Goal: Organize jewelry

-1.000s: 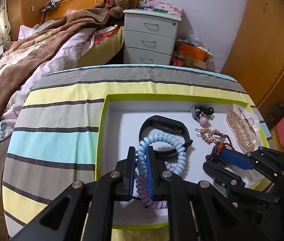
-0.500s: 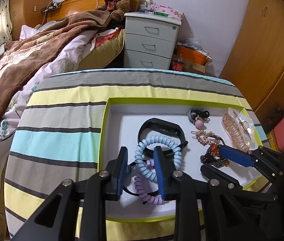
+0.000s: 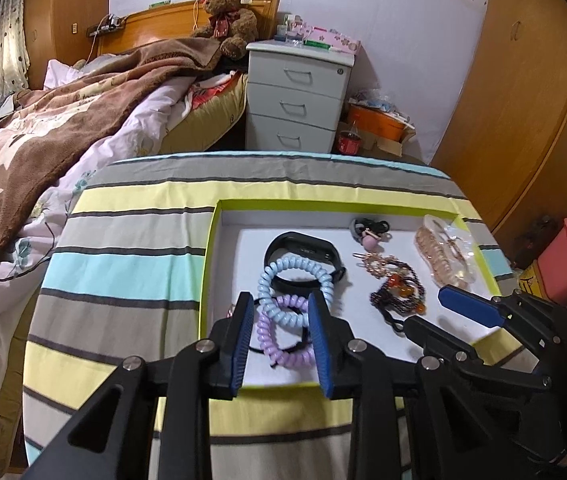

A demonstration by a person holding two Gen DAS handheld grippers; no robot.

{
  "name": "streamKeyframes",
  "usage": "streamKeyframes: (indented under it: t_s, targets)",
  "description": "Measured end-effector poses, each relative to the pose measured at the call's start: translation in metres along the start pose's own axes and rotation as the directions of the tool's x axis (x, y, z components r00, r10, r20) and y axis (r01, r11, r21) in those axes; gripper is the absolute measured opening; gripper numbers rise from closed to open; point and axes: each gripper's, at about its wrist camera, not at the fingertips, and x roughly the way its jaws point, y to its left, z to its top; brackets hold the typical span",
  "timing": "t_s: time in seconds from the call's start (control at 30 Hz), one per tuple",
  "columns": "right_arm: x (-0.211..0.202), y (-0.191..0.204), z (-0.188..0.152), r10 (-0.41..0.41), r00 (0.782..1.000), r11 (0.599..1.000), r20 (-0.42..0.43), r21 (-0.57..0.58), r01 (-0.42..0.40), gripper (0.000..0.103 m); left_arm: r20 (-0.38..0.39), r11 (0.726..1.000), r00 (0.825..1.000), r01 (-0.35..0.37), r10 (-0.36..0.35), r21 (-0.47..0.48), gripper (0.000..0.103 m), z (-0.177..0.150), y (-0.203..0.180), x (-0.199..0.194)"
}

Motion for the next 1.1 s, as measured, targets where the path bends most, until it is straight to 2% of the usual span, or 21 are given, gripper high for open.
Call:
streamKeyframes:
  t_s: [0.27, 0.57, 0.63, 0.7, 0.83, 0.97, 1.1]
  targets:
    - [-0.038, 0.003, -0.014, -0.018, 0.998, 0.999, 0.059, 0.038, 0.016, 0.043, 0.045, 1.0, 0.999, -0.001, 0.001, 0.006, 0.029, -0.02, -0.009, -0.035]
    - [-0.069, 0.009, -0.033, -0.038, 0.993, 0.997, 0.11, 0.073, 0.03, 0.043, 0.086, 1.0, 0.996, -0.013, 0.012, 0.016, 0.034, -0.049, -0.018, -0.064]
    - [-0.075, 0.009, -0.037, -0.037, 0.992, 0.996, 0.118, 0.084, 0.027, 0.043, 0.093, 1.0, 0.996, -0.013, 0.011, 0.014, 0.038, -0.055, -0.019, -0.069]
    - [-0.08, 0.01, -0.041, -0.037, 0.991, 0.996, 0.13, 0.089, 0.026, 0.043, 0.105, 1.0, 0.994, -0.021, 0.02, 0.0, 0.05, -0.061, -0.019, -0.073]
    - [-0.093, 0.017, -0.05, -0.056, 0.985, 0.995, 0.163, 0.086, 0.042, 0.043, 0.123, 1.0, 0.992, -0.021, 0.023, -0.014, 0.054, -0.074, -0.019, -0.081]
    - [-0.101, 0.017, -0.06, -0.066, 0.98, 0.991, 0.187, 0.124, 0.043, 0.043, 0.149, 0.997, 0.985, -0.082, 0.084, -0.014, 0.061, -0.084, -0.02, -0.086]
    - [-0.103, 0.016, -0.068, -0.081, 0.977, 0.988, 0.196, 0.146, 0.052, 0.05, 0.18, 0.993, 0.977, -0.118, 0.117, -0.004, 0.064, -0.095, -0.022, -0.09]
